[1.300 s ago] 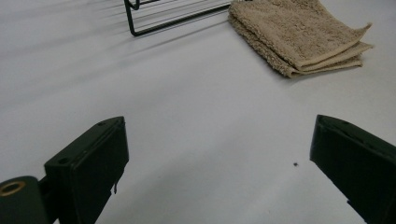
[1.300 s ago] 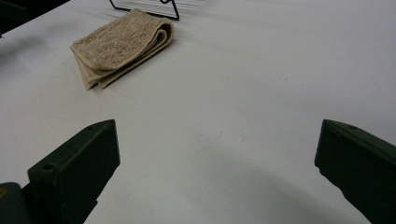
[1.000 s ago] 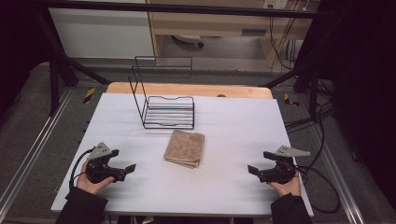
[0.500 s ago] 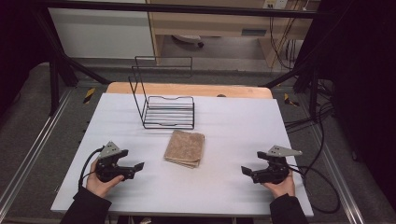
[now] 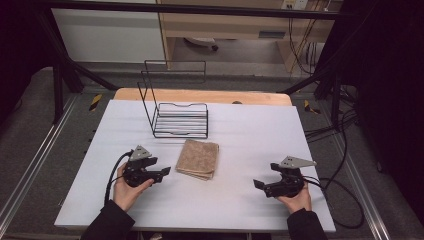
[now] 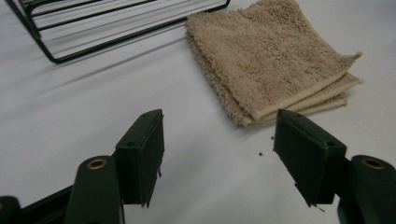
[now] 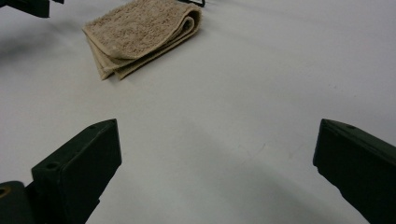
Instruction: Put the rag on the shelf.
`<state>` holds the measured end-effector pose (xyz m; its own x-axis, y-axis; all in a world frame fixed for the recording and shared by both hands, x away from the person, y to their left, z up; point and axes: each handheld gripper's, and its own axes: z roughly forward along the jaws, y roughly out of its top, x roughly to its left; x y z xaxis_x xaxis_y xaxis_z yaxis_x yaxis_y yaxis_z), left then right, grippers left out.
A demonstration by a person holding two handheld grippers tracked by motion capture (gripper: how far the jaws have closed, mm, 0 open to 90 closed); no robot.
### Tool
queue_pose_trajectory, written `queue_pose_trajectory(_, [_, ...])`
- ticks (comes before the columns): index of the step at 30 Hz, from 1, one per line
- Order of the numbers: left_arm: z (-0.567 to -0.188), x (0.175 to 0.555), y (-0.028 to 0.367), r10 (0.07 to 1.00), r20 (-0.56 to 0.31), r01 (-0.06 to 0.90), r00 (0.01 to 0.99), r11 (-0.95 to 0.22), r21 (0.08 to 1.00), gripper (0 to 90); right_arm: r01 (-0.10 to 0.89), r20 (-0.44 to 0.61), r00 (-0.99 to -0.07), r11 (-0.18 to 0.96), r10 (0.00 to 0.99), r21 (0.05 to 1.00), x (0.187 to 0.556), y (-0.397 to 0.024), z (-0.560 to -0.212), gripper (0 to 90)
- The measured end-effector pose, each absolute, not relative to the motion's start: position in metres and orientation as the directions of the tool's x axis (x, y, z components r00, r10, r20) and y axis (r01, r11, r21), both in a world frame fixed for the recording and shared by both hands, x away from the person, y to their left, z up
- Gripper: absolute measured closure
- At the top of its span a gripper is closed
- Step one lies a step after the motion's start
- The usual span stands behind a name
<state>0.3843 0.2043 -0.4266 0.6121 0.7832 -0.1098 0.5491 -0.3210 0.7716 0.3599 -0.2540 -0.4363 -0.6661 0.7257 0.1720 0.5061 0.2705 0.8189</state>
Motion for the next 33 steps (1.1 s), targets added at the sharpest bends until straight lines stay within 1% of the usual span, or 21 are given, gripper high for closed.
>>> queue_pose_trajectory(2, [-0.427, 0.388, 0.198, 0.783, -0.116, 0.553, 0.611, -0.317, 0.77, 39.0, 0.505, 0.169, -0.669, 0.276, 0.724, 0.818, 0.36, -0.253, -0.436, 1.5])
queue_pose_trajectory(3, [-0.427, 0.39, 0.194, 0.785, -0.125, 0.56, 0.607, -0.31, 0.769, 39.0, 0.506, 0.168, -0.669, 0.278, 0.724, 0.816, 0.36, -0.253, -0.436, 1.5])
queue_pose_trajectory(6, [-0.431, 0.398, 0.184, 0.791, -0.149, 0.586, 0.593, -0.297, 0.754, 44.1, 0.508, 0.169, -0.67, 0.279, 0.723, 0.815, 0.36, -0.25, -0.437, 1.6])
queue_pose_trajectory(8, [-0.434, 0.401, 0.178, 0.794, -0.15, 0.594, 0.59, -0.301, 0.746, 47.3, 0.505, 0.163, -0.673, 0.287, 0.721, 0.814, 0.361, -0.249, -0.436, 1.7])
queue_pose_trajectory(9, [-0.435, 0.403, 0.176, 0.791, -0.153, 0.597, 0.592, -0.304, 0.743, 50.5, 0.505, 0.164, -0.675, 0.288, 0.719, 0.814, 0.361, -0.246, -0.436, 1.9])
queue_pose_trajectory(10, [-0.436, 0.403, 0.174, 0.792, -0.152, 0.598, 0.592, -0.305, 0.741, 50.5, 0.505, 0.164, -0.675, 0.288, 0.719, 0.814, 0.361, -0.246, -0.436, 1.9])
queue_pose_trajectory(11, [-0.437, 0.404, 0.172, 0.789, -0.158, 0.603, 0.593, -0.305, 0.737, 52.4, 0.502, 0.163, -0.678, 0.29, 0.717, 0.814, 0.361, -0.245, -0.436, 2.1])
queue_pose_trajectory(15, [-0.443, 0.407, 0.167, 0.786, -0.167, 0.62, 0.595, -0.316, 0.718, 59.5, 0.49, 0.158, -0.691, 0.296, 0.706, 0.82, 0.362, -0.237, -0.435, 3.0])
queue_pose_trajectory(21, [-0.448, 0.409, 0.166, 0.783, -0.201, 0.637, 0.588, -0.295, 0.713, 68.0, 0.476, 0.154, -0.714, 0.311, 0.683, 0.823, 0.365, -0.216, -0.432, 5.2])
queue_pose_trajectory(25, [-0.45, 0.41, 0.165, 0.783, -0.206, 0.64, 0.586, -0.291, 0.711, 72.5, 0.446, 0.128, -0.741, 0.341, 0.659, 0.828, 0.367, -0.194, -0.43, 8.3])
queue_pose_trajectory(28, [-0.451, 0.41, 0.164, 0.788, -0.217, 0.648, 0.576, -0.278, 0.709, 74.2, 0.439, 0.123, -0.748, 0.347, 0.652, 0.829, 0.369, -0.185, -0.429, 9.6])
queue_pose_trajectory(30, [-0.451, 0.41, 0.163, 0.79, -0.217, 0.649, 0.574, -0.277, 0.709, 76.5, 0.428, 0.111, -0.757, 0.361, 0.644, 0.829, 0.372, -0.171, -0.427, 12.1])
queue_pose_trajectory(32, [-0.451, 0.409, 0.162, 0.793, -0.211, 0.648, 0.571, -0.278, 0.709, 77.2, 0.422, 0.103, -0.761, 0.37, 0.64, 0.828, 0.373, -0.168, -0.427, 12.7])
queue_pose_trajectory(33, [-0.452, 0.409, 0.162, 0.795, -0.21, 0.649, 0.569, -0.278, 0.708, 78.5, 0.413, 0.088, -0.769, 0.387, 0.633, 0.825, 0.375, -0.157, -0.427, 14.1])
